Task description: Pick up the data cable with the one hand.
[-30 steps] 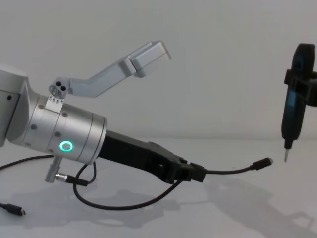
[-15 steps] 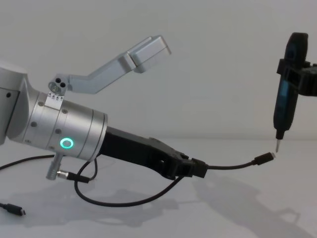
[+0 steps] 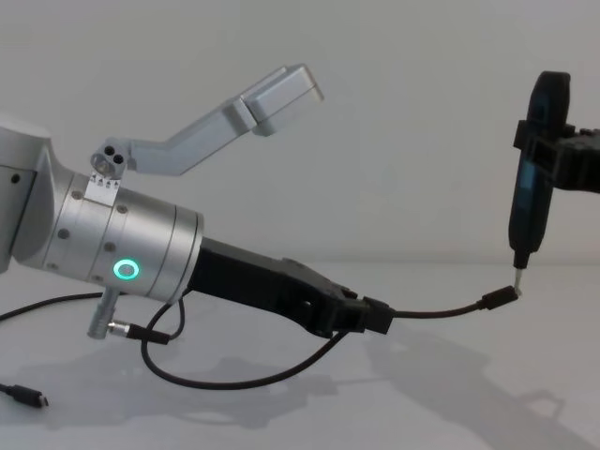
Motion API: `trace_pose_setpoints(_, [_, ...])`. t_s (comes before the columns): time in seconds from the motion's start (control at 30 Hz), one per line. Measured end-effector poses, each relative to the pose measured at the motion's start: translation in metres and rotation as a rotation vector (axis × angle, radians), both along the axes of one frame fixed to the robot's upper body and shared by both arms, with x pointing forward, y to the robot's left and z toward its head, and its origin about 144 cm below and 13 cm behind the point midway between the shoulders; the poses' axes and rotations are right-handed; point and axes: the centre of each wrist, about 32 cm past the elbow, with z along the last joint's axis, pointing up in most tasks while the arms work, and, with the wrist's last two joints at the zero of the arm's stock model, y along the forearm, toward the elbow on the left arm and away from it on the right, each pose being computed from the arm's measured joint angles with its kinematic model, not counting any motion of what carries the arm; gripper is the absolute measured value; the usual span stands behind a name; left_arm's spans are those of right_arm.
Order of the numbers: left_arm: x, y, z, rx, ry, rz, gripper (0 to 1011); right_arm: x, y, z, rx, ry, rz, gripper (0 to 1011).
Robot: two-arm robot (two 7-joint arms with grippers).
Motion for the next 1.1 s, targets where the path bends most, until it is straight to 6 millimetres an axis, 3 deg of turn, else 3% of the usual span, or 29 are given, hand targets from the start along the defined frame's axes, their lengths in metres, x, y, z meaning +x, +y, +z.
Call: trace_pose_setpoints(1.1, [0.0, 0.0, 0.0, -0.001, -0.002, -0.001, 58, 0.012, -0.004, -0.002, -0.031, -0.02, -0.015, 274])
